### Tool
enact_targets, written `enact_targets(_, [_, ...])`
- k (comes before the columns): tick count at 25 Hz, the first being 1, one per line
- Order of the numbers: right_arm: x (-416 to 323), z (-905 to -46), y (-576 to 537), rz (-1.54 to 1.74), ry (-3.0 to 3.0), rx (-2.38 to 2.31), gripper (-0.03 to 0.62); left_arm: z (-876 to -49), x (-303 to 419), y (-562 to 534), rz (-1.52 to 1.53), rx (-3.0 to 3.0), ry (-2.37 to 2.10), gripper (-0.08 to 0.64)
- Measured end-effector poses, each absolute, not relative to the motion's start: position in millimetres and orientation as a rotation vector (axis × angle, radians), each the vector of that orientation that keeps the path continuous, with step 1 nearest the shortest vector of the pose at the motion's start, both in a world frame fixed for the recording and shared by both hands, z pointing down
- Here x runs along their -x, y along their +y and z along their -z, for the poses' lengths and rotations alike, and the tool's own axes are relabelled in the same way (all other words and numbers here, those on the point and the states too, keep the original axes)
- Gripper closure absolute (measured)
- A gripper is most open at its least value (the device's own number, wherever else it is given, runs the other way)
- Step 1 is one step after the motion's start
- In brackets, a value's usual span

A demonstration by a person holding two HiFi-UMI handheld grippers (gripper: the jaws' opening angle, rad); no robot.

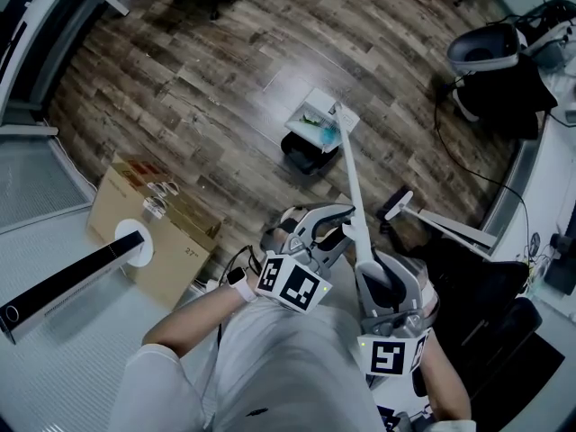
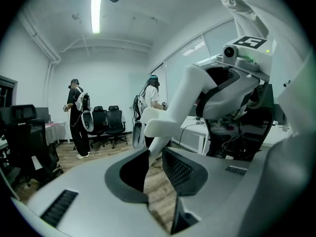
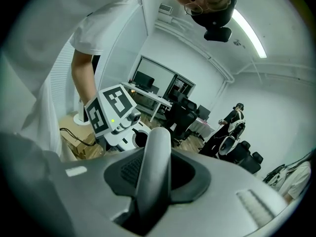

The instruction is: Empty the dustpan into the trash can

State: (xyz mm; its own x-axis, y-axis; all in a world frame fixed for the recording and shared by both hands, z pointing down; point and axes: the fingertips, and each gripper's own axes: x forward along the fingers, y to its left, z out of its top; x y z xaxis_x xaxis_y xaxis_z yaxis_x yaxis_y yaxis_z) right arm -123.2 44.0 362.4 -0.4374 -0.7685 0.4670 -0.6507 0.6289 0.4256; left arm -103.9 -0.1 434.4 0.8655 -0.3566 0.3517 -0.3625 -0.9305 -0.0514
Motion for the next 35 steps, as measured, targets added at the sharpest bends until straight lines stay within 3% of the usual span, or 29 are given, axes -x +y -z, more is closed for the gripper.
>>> enact_targets(35, [125.6,-335.4,36.0,0.334,-2.226,-1.01,0.479,-405.5,109.3,-11.1,-0.487,-3.006,-0.703,0.466])
